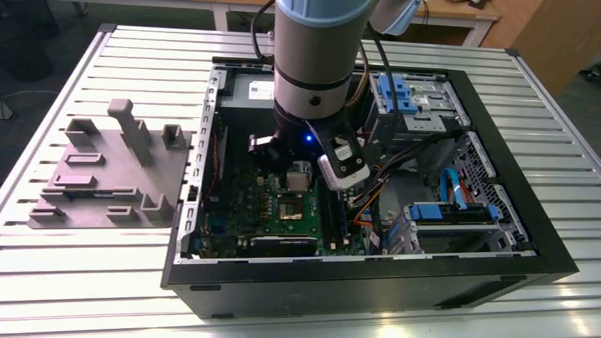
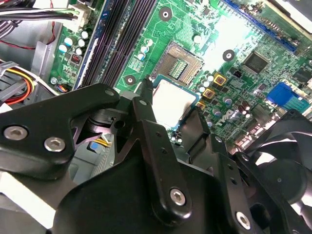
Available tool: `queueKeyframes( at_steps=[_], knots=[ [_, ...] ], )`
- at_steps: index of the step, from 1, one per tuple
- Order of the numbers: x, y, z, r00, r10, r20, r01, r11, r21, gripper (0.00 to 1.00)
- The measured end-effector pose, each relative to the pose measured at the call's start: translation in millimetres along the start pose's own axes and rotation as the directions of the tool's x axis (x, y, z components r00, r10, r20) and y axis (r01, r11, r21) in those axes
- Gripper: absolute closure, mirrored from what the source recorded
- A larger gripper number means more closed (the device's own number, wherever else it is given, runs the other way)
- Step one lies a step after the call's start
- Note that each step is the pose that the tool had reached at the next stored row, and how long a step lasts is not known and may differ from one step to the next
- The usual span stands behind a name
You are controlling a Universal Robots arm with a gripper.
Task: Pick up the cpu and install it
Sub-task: 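Place the cpu into insertion slot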
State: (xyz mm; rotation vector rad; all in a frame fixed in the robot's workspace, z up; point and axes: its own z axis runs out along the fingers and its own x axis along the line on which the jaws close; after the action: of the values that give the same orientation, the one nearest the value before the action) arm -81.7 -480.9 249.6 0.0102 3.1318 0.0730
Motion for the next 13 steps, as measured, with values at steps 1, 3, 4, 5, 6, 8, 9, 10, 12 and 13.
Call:
queueKeyframes(
  at_steps=[1,3,4,5,6,8,9,10,12,13],
  knots=[
    [0.0,0.0,0.0,1.0000,0.000,0.0000,0.000,1.0000,0.0000,0.53],
    [0.0,0.0,0.0,1.0000,0.000,0.0000,0.000,1.0000,0.0000,0.53],
    [0.0,0.0,0.0,1.0000,0.000,0.0000,0.000,1.0000,0.0001,0.53],
    [0.0,0.0,0.0,1.0000,0.000,0.0000,0.000,1.0000,0.0001,0.53],
    [0.0,0.0,0.0,1.0000,0.000,0.0000,0.000,1.0000,0.0002,0.53],
    [0.0,0.0,1.8,1.0000,0.000,0.0001,0.000,1.0000,-0.0002,0.53],
    [0.0,-0.2,3.4,1.0000,0.000,0.0000,0.000,1.0000,0.0001,0.53],
    [0.0,-0.2,5.2,1.0000,0.000,0.0000,0.000,1.0000,0.0001,0.53],
    [0.1,-0.4,8.8,1.0000,0.000,0.0000,0.000,1.0000,0.0000,0.53],
    [0.1,-0.7,10.8,1.0000,0.000,0.0000,0.000,1.0000,0.0001,0.53]
  ],
)
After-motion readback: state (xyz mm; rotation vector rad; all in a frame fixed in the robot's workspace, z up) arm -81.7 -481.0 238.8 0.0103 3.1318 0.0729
